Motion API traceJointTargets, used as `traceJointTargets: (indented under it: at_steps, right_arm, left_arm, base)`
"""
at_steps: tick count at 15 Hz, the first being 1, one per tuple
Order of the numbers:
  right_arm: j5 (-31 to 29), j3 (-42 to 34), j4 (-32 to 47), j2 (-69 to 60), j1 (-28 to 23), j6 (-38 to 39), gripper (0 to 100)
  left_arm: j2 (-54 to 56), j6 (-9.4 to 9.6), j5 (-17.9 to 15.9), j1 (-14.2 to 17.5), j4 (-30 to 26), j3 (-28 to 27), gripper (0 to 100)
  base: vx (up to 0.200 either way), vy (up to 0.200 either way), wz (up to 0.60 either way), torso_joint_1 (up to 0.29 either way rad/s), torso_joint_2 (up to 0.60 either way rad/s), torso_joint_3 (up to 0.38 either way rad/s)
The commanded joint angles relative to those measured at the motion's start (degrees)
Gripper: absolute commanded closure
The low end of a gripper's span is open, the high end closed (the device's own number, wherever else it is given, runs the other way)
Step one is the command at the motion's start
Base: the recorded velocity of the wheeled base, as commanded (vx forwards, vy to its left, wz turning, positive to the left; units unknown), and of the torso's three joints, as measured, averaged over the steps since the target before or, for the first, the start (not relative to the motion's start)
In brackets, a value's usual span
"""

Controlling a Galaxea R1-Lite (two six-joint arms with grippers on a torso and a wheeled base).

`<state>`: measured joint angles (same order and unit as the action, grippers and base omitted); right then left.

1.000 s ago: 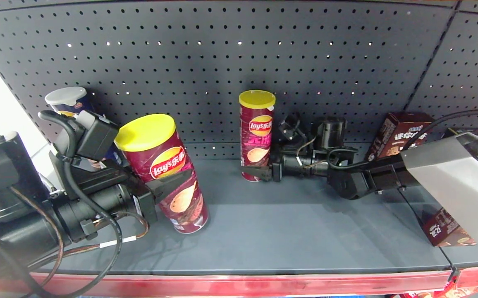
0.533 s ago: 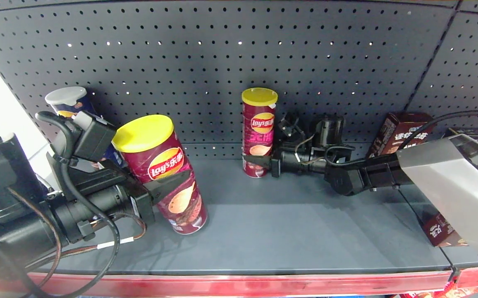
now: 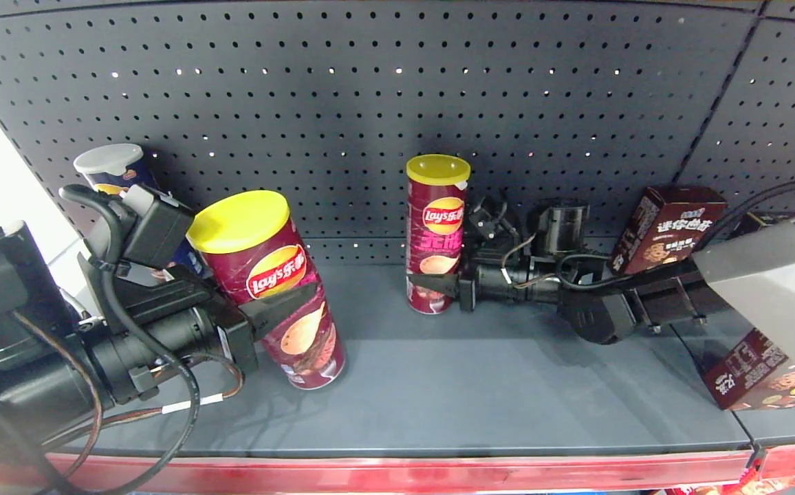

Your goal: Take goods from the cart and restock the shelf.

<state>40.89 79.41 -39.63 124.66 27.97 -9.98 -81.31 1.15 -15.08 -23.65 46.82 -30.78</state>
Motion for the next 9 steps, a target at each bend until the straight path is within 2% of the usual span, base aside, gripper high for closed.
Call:
traceJointTargets:
  at_steps: [1,2,4,9]
  right_arm:
    - [-1.0,-6.2,-1.7,-6.4,1.1,0.0,100]
    - [-2.6,-12.0,-4.1,-9.6,2.7,0.1,100]
    - [-4.1,-18.9,-7.6,-13.1,4.6,0.2,100]
    - [-7.1,-32.2,-17.4,-16.7,8.5,0.3,100]
  left_arm:
    - [0.0,0.00,0.0,0.0,0.0,0.0,100]
    - [-0.1,0.00,0.0,0.0,-0.1,0.0,100]
    - [-0.1,0.00,0.0,0.1,0.0,0.1,100]
    - [0.0,-0.09,-0.1,0.8,0.0,0.1,100]
  base:
    - [0.000,0.000,0.00,0.000,0.00,0.000]
    - [0.000,0.000,0.00,0.000,0.00,0.000]
    - [0.000,0.000,0.00,0.000,0.00,0.000]
    - [0.000,0.000,0.00,0.000,0.00,0.000]
